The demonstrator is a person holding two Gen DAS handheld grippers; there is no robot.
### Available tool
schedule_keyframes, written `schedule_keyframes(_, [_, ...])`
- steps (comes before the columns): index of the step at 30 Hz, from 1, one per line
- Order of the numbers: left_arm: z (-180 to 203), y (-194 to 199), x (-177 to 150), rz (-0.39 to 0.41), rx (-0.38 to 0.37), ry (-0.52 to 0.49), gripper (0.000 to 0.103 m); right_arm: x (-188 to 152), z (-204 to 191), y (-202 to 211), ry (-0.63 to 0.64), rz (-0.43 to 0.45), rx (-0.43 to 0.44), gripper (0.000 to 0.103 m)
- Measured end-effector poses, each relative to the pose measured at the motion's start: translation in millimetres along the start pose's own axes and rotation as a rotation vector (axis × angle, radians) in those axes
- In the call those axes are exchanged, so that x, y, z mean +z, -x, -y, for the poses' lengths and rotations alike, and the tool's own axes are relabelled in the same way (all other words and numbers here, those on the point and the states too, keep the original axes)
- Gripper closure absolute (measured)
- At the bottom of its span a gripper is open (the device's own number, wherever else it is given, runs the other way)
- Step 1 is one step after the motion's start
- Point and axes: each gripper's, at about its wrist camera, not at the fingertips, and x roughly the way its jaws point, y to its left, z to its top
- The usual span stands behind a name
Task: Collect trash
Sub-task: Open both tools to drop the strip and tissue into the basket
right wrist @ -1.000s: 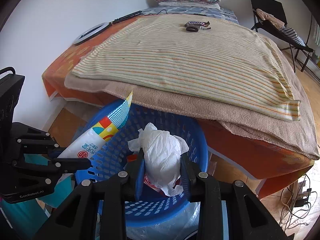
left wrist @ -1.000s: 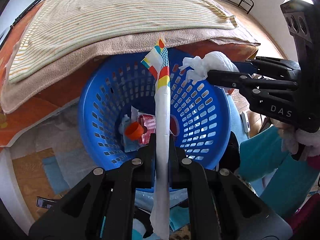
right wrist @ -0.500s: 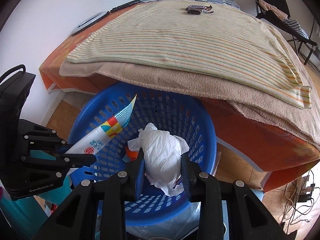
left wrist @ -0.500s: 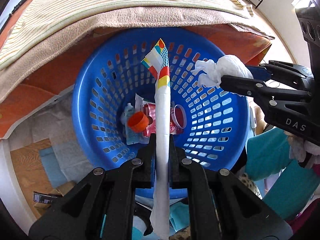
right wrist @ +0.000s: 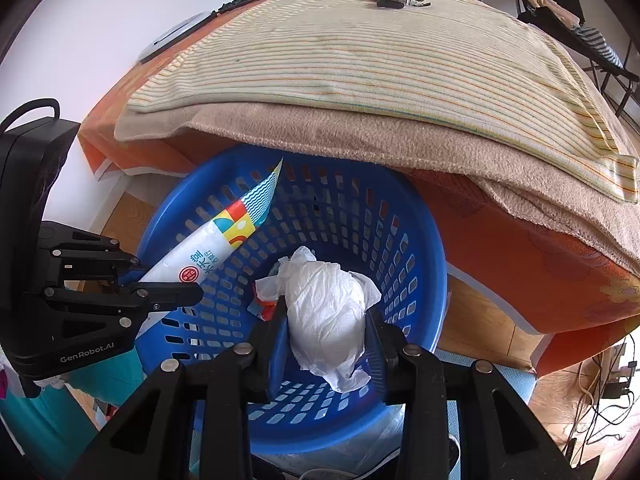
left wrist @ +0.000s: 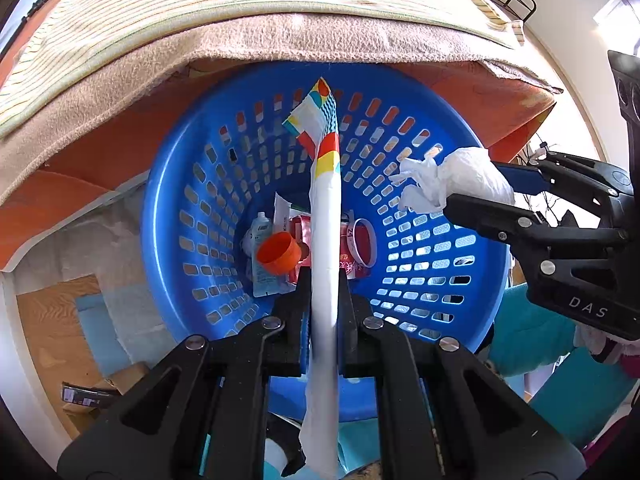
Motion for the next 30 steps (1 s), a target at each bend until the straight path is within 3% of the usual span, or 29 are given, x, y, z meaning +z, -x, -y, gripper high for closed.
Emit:
schedule_keyframes(3, [-0.2, -1.4, 1.3, 0.002, 0.018, 0.0, 0.085, -0.9, -1.9, -2.0, 0.0, -0.006, 0.0, 0.061])
schedule_keyframes(5, [-1.0, -0.7, 2.2, 0.011, 0.023, 0.003, 0.07, -0.6, -1.8, -2.9, -0.004, -0.01, -0.003, 0.049])
schedule_keyframes(12, [-4.4, -1.8, 3.3, 0.009, 0.039, 0.013, 0.064, -0.5, -0.6, -4.7, -0.017, -0.018, -0.014, 0.036])
schedule_keyframes(19, [-3.1, -2.3, 0.7, 0.022, 0.076, -0.001, 0.038, -1.7, -2.0, -9.7, -0.013, -0.039, -0.026, 0.032])
schedule_keyframes(21, [-3.7, -1.8, 0.6, 0.024, 0.08, 0.001, 0.037, -2.5, -1.5, -11.3, -0.013, -0.046, -0.031, 0.031])
schedule_keyframes(23, [-5.0, -1.6, 1.2, 0.023, 0.086, 0.005, 0.037, -2.9, -1.2, -12.7, -0.013, -0.051, -0.041, 0.02])
schedule_keyframes(25, [-6.9, -1.1, 1.3, 0.023, 0.089, 0.009, 0.036, -2.5, -1.1, -11.4, -0.012, -0.041, -0.038, 0.015])
schedule_keyframes(30, [-8.5, 0.7, 1.7, 0.026, 0.094, 0.016, 0.035, -0.5, -3.6, -9.4, 0.002, -0.029, -0.058, 0.013])
